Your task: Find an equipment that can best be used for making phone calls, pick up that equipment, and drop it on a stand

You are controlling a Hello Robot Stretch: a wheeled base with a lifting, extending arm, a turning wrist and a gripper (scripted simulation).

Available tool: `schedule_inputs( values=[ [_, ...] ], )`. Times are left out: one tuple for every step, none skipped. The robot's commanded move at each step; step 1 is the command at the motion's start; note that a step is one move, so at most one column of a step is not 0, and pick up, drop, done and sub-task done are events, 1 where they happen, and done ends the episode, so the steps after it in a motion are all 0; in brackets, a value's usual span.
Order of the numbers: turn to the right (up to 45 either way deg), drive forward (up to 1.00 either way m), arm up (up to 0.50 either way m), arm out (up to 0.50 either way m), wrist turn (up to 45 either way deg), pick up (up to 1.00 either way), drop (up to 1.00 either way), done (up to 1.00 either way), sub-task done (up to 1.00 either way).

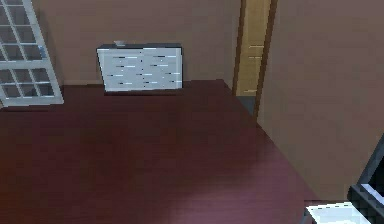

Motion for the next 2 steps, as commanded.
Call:
schedule_inputs(
  values=[
    [0.0, 0.00, 0.00, -0.08, 0.0, 0.00, 0.00, 0.00, 0.00],
    [0.0, 0.00, 0.50, 0.00, 0.0, 0.00, 0.00, 0.00, 0.00]
  ],
)
